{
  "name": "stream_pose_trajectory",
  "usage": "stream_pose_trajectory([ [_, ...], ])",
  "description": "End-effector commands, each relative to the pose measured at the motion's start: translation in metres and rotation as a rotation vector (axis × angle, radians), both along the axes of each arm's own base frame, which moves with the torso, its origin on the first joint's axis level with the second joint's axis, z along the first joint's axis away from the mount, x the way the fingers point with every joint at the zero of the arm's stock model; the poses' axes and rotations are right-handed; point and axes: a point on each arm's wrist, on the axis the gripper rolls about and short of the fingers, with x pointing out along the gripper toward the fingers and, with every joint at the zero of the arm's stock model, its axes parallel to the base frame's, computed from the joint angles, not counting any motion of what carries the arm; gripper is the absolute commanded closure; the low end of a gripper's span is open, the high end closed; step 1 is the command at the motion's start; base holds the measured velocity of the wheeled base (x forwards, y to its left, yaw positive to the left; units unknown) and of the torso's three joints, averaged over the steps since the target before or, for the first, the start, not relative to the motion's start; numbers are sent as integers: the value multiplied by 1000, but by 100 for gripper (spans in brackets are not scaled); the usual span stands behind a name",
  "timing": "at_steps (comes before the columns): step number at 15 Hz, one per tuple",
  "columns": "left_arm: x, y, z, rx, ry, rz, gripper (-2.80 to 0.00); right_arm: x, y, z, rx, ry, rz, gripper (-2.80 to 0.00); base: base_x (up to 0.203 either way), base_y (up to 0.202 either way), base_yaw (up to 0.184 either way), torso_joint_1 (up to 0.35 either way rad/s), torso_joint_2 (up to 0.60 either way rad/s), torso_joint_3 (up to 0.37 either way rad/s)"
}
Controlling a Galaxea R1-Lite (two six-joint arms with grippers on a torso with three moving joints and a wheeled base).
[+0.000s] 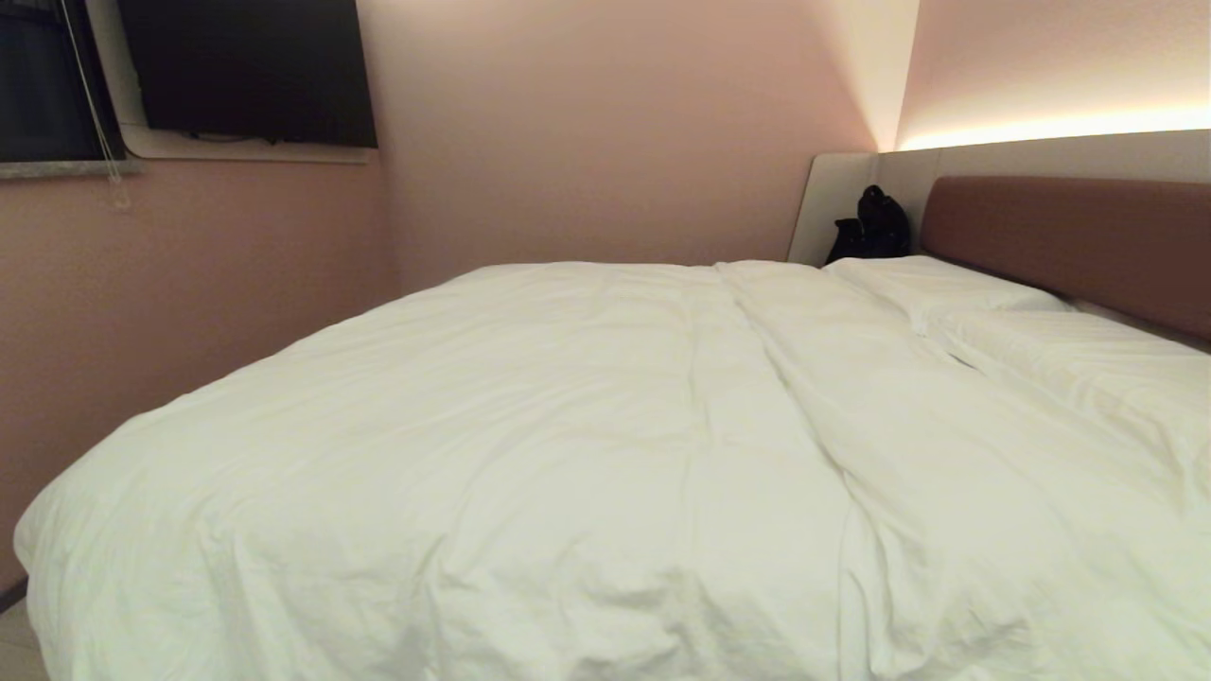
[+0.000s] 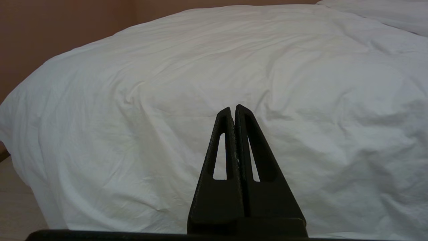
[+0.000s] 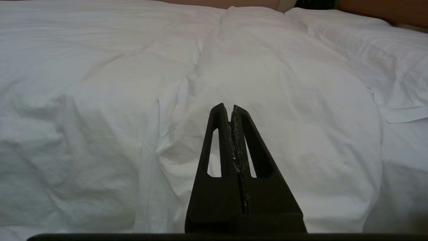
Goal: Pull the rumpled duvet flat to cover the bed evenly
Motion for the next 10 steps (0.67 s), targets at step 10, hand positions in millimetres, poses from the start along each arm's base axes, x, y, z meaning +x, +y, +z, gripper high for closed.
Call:
stream_pose_trajectory([
  [10,0,0,0,0,0,0,0,0,0,0,55,0,-8,0,0,0,0,0,0,0],
])
